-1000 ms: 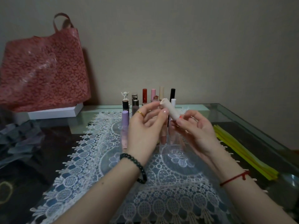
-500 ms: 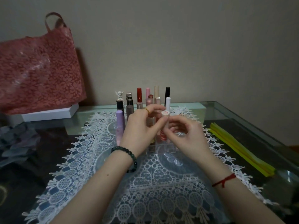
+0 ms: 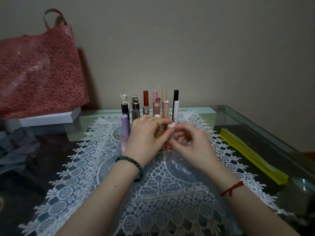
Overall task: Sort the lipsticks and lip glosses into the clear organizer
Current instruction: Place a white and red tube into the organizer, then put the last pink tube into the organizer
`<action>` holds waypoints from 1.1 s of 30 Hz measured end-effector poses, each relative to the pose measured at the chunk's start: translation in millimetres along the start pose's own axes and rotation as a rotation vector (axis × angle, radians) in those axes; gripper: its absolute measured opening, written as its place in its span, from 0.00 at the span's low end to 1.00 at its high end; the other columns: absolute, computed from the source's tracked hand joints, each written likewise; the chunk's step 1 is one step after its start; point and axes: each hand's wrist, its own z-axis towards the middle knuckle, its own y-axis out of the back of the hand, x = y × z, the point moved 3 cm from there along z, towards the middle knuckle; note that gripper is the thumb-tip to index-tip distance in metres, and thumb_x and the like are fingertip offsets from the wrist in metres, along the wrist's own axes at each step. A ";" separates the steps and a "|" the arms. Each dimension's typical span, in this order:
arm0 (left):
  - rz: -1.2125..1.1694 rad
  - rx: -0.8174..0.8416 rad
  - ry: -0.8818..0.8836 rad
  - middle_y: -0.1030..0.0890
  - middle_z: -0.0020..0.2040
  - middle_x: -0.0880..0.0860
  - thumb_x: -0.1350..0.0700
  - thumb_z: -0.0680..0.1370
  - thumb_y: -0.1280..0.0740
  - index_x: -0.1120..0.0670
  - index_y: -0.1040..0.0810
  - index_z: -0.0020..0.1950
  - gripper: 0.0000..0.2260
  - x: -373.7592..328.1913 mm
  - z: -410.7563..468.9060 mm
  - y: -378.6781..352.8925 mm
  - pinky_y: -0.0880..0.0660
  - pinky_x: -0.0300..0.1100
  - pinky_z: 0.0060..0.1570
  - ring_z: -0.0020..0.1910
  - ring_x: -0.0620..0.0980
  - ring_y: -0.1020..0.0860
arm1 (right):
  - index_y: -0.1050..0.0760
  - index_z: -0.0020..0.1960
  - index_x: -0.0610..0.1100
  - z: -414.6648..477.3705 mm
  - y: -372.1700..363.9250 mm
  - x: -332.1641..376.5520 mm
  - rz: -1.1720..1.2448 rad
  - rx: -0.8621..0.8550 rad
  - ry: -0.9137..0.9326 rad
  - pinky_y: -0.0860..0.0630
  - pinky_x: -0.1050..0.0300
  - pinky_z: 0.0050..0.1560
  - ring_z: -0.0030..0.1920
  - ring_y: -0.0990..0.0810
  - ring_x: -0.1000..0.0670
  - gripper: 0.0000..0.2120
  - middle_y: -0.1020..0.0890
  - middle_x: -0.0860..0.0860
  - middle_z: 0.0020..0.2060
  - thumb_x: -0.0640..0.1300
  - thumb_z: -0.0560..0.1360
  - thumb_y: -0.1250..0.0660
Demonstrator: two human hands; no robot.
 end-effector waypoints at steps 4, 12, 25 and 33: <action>0.100 0.031 -0.032 0.19 0.48 0.46 0.46 0.73 0.34 0.47 0.21 0.55 0.13 4.1 -3.7 -5.1 0.38 0.43 0.57 0.53 0.48 0.28 | 0.27 0.42 0.55 -0.1 -2.6 -8.5 -0.052 0.021 -0.037 0.25 0.64 0.33 0.34 0.22 0.51 0.11 0.20 0.51 0.34 0.41 0.67 0.29; 0.184 0.035 -0.089 0.18 0.47 0.45 0.47 0.72 0.34 0.48 0.20 0.54 0.12 8.4 -6.0 -6.7 0.46 0.35 0.46 0.50 0.47 0.28 | 0.28 0.46 0.53 -1.2 -4.4 -13.2 -0.077 0.064 -0.058 0.27 0.71 0.32 0.33 0.23 0.58 0.12 0.21 0.53 0.34 0.43 0.68 0.29; 0.001 -0.088 -0.087 0.22 0.54 0.46 0.48 0.72 0.36 0.48 0.23 0.57 0.15 0.5 -8.5 16.7 0.32 0.49 0.59 0.56 0.47 0.27 | 0.28 0.46 0.56 8.4 27.7 -2.2 0.018 -0.219 0.019 0.34 0.72 0.27 0.26 0.31 0.59 0.12 0.22 0.57 0.33 0.40 0.70 0.31; -0.108 -0.358 -0.014 0.26 0.54 0.45 0.49 0.73 0.36 0.46 0.29 0.58 0.14 32.3 -20.0 60.1 0.32 0.43 0.58 0.56 0.45 0.28 | 0.27 0.55 0.47 13.2 34.6 -23.7 -0.153 -0.206 -0.125 0.32 0.74 0.27 0.29 0.29 0.58 0.13 0.23 0.55 0.39 0.39 0.72 0.33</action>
